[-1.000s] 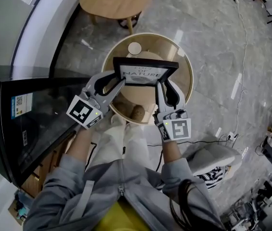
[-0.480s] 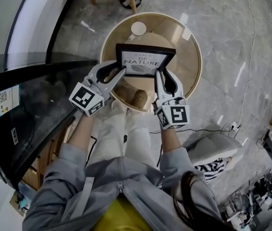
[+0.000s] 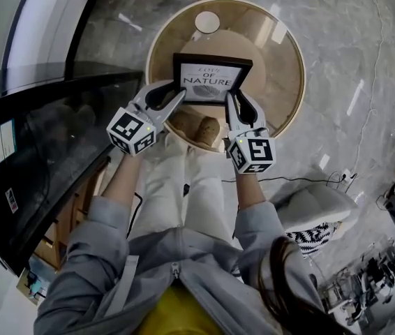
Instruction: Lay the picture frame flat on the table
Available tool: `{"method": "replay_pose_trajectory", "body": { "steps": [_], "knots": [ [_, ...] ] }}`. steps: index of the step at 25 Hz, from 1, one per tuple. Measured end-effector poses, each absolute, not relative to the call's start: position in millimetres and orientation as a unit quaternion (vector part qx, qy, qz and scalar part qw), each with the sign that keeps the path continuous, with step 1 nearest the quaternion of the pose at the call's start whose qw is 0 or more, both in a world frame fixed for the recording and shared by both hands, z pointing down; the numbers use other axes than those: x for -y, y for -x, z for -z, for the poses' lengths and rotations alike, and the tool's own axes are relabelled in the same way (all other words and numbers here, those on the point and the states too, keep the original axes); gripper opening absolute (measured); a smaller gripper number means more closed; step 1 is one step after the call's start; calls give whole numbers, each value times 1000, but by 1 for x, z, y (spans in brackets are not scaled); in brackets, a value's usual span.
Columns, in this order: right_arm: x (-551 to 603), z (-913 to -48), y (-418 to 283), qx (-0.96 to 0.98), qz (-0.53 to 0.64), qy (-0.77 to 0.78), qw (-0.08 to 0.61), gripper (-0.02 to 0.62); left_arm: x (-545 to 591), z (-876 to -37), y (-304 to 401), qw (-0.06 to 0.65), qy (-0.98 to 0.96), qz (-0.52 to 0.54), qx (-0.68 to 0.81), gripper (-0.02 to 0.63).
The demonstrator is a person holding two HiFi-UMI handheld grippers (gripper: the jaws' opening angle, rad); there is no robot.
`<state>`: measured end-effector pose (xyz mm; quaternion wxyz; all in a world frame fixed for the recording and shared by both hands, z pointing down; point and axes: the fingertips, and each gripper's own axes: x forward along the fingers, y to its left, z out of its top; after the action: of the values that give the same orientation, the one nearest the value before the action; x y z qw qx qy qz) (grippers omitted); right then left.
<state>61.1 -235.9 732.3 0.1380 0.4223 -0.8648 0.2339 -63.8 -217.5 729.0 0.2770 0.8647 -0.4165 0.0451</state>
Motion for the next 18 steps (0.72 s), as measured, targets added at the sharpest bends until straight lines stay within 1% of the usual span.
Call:
{"method": "replay_pose_trajectory", "body": {
  "steps": [18],
  "knots": [
    [193, -843, -74, 814, -341, -412, 224, 75, 176, -839, 51, 390, -828, -99, 391, 91]
  ]
}}
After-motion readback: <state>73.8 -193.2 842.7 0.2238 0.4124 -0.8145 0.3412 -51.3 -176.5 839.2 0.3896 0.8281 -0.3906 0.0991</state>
